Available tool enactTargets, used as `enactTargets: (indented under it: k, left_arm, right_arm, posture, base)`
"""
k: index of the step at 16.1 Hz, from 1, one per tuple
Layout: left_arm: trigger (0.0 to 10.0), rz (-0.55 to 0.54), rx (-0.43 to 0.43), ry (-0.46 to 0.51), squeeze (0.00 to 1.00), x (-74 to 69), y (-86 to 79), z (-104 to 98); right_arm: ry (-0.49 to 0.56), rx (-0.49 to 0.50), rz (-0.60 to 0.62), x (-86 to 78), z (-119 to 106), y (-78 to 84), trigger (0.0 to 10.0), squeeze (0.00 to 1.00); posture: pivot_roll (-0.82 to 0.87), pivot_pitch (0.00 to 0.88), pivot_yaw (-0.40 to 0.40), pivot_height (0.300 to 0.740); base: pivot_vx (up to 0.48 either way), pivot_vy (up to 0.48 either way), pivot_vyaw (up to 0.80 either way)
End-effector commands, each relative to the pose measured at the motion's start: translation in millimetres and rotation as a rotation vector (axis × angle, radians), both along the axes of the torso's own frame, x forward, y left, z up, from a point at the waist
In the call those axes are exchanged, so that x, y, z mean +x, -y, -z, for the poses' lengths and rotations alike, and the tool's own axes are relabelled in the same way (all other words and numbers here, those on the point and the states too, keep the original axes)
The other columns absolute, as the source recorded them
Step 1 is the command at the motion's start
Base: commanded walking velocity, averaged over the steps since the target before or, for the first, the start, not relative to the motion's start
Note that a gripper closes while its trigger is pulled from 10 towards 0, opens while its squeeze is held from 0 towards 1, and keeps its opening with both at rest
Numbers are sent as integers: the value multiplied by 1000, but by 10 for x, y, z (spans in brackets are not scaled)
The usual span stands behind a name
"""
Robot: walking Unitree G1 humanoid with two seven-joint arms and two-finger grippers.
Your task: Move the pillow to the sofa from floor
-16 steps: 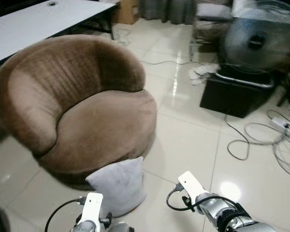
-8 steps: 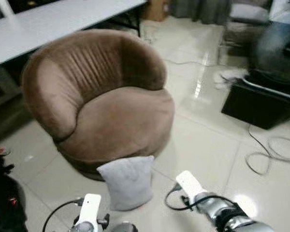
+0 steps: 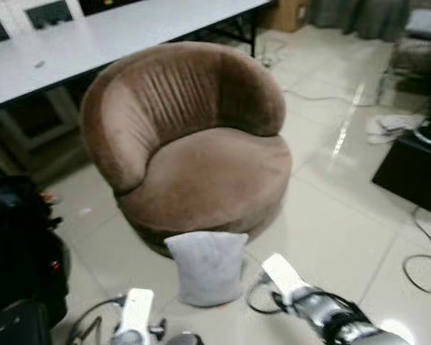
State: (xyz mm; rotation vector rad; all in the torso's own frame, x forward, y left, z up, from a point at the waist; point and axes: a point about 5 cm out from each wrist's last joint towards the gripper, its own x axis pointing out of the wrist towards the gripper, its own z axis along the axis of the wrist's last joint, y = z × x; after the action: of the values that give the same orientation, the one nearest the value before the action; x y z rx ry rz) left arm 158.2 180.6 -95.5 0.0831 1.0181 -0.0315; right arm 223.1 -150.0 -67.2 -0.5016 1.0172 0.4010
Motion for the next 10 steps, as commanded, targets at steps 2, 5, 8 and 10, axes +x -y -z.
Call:
enactTargets:
  k: [2,5,8,10]
  left_arm:
    - [10000,-21,23,-3,0,-2,-93,-9]
    - [10000,-33,21,5,0,4,-98,-13]
    - [10000,-33,20,3,0,5,-100,-13]
    - [10000,-28,20,5,0,7,-99,-14]
  right_arm:
    - [20,32,-9,44,-27,-79,10000,0]
    - [9,6,-6,41,-24,-66,10000,0]
    - [13,7,-12,48,-28,-71,10000,0]
    - [12,7,-15,48,-28,-73,10000,0]
  posture:
    - [-62,0,25,736]
    - [-60,0,24,736]
    - [-60,0,26,736]
    - [-62,0,26,736]
  base:
    - [0,0,350]
    - [0,0,421]
    - [0,0,0]
    - [0,0,0]
